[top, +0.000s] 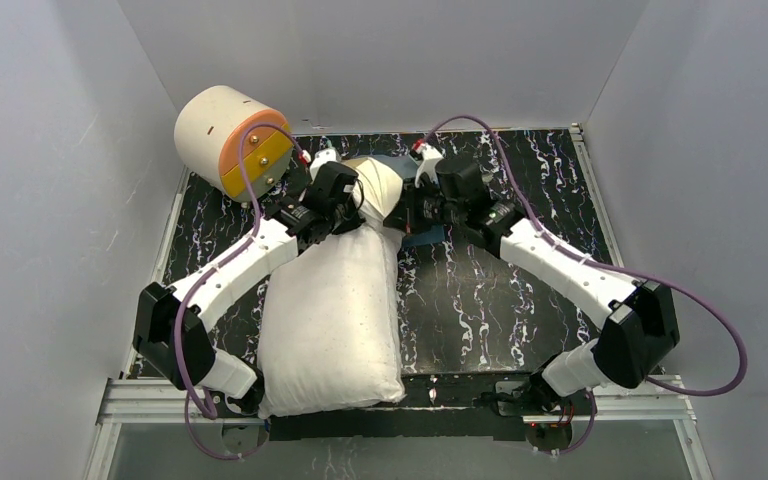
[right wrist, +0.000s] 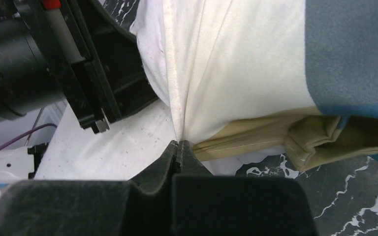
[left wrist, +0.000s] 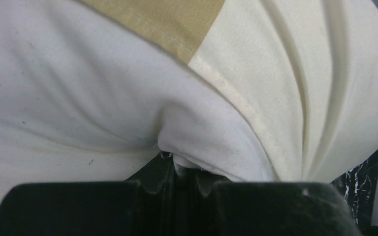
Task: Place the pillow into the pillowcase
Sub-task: Stuff the pillow into the pillowcase.
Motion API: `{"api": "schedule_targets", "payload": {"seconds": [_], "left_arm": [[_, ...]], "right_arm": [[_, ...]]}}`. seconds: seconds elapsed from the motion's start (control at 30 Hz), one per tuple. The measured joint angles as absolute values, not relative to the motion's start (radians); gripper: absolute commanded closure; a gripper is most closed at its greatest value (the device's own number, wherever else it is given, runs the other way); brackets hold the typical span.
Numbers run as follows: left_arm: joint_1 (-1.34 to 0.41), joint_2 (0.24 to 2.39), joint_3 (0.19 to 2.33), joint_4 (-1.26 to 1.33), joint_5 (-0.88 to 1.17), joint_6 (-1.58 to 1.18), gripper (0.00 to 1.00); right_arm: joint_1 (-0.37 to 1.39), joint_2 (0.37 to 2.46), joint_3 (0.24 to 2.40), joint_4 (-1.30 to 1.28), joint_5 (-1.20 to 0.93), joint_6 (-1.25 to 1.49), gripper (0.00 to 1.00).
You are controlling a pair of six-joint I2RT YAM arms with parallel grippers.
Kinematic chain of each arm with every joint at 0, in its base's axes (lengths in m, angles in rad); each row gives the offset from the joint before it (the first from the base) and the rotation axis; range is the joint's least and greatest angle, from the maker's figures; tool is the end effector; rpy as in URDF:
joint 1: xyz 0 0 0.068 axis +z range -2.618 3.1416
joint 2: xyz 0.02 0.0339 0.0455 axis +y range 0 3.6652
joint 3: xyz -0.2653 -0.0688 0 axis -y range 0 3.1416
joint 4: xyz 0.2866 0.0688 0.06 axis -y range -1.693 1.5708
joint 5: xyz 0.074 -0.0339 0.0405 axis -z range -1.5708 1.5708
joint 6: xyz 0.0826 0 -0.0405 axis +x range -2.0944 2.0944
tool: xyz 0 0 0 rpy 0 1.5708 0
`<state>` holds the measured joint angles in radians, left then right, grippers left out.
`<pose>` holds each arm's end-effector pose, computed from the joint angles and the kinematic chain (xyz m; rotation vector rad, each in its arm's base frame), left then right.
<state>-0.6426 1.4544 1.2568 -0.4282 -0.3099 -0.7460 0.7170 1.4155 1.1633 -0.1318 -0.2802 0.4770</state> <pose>0.3399 -0.2230 0.2901 -0.2880 2.1796 -0.4536 0.2968 0.2891 0.3047 -0.4462 2.0450 1.0331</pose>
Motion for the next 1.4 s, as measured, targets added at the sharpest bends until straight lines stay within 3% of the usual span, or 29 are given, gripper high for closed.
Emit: {"api": "schedule_targets", "payload": {"seconds": [0.17,0.3,0.53,0.6,0.67,0.77,0.83,1.0,1.07,1.17,1.4], "left_arm": [[-0.587,1.454,1.306,-0.439,-0.245,-0.769,1.0],[-0.526,1.452,1.377,-0.439,-0.152,-0.793,1.0],[-0.506,1.441,1.316,-0.387,-0.139,-0.825,1.0],[-0.499,1.441,1.285,-0.376,-0.141,-0.834,1.0],[-0.494,1.431,1.261,-0.351,-0.142,-0.842,1.0],[-0.494,1.407,1.237,-0.316,-0.142,-0.848,1.0],[-0.495,1.394,1.222,-0.298,-0.136,-0.853,1.0],[-0.503,1.386,1.188,-0.231,-0.119,-0.873,1.0],[-0.498,1.386,1.185,-0.217,-0.123,-0.879,1.0],[-0.498,1.386,1.185,-0.21,-0.123,-0.885,1.0],[-0.498,1.386,1.185,-0.209,-0.123,-0.896,1.0]], "right_arm": [[0.748,1.478,1.438,-0.373,-0.086,0.403,0.99],[0.765,1.464,1.52,-0.48,0.082,0.338,0.99],[0.809,1.457,1.398,-0.33,-0.165,0.452,0.99],[0.815,1.463,1.387,-0.288,-0.21,0.5,0.86],[0.816,1.464,1.397,-0.291,-0.196,0.509,0.79],[0.82,1.444,1.403,-0.329,-0.117,0.501,0.59],[0.826,1.392,1.365,-0.342,-0.055,0.498,0.52],[0.862,1.106,1.135,-0.383,0.025,0.504,0.5],[0.876,1.028,1.088,-0.401,0.037,0.508,0.42],[0.877,0.999,1.065,-0.413,0.075,0.509,0.39],[0.875,1.059,1.025,-0.415,0.3,0.473,0.45]]}}
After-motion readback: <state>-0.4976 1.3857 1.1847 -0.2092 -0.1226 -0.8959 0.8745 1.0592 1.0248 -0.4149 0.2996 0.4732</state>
